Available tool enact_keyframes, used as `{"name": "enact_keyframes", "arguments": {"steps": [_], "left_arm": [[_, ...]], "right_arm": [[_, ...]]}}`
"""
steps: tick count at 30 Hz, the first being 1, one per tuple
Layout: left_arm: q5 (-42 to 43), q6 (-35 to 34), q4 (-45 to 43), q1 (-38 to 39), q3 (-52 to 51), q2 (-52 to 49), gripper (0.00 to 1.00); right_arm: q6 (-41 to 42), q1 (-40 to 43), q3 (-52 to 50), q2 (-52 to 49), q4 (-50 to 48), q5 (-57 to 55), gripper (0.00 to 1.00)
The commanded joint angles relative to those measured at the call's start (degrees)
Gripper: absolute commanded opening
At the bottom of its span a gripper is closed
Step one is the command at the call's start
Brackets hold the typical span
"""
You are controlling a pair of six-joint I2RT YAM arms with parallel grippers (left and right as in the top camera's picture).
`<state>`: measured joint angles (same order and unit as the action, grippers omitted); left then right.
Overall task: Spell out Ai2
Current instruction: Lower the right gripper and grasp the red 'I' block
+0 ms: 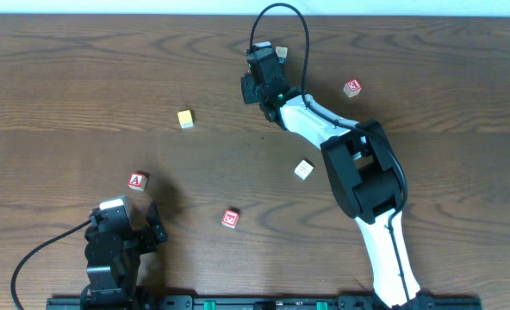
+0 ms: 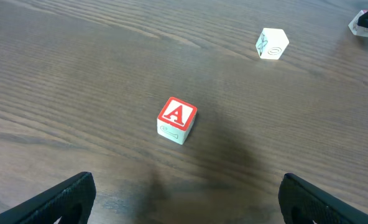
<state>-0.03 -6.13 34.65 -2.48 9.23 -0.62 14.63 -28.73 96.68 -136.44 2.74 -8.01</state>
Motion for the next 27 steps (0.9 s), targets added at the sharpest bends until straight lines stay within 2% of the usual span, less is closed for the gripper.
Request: {"name": "enact_keyframes", "arguments": {"steps": [1, 12, 17, 19, 21, 24, 27], "left_arm": [[-0.50, 0.37, 0.04, -0.13, -0.44, 0.26, 0.95], [-0.50, 0.37, 0.04, -0.13, -0.44, 0.26, 0.95], [-0.50, 0.37, 0.04, -0.13, -0.44, 0.26, 0.95], [-0.50, 0.37, 0.04, -0.13, -0.44, 0.26, 0.95], [-0.50, 0.37, 0.04, -0.13, -0.44, 0.26, 0.95], [-0.50, 0.37, 0.04, -0.13, -0.44, 0.26, 0.95], [-0.50, 0.37, 0.04, -0.13, -0.44, 0.26, 0.95]], "right_arm": [[0.11, -0.22, 1.03, -1.09, 0.35, -0.72, 0.24], [0.61, -0.24, 1.20, -0.59, 0.26, 1.46, 0.17], [0.76, -0.24, 1.27, 3.30, 0.85, 4.00, 0.15], [0.76, -0.24, 1.25, 5.86, 2.45, 3.96, 0.10], [0.76, -0.24, 1.25, 9.29, 5.81, 3.96, 0.01], [0.85, -0.22, 1.25, 14.10, 13.25, 3.96, 0.01], [4.59, -0.22, 1.25, 19.04, 23.69, 3.98, 0.01]]}}
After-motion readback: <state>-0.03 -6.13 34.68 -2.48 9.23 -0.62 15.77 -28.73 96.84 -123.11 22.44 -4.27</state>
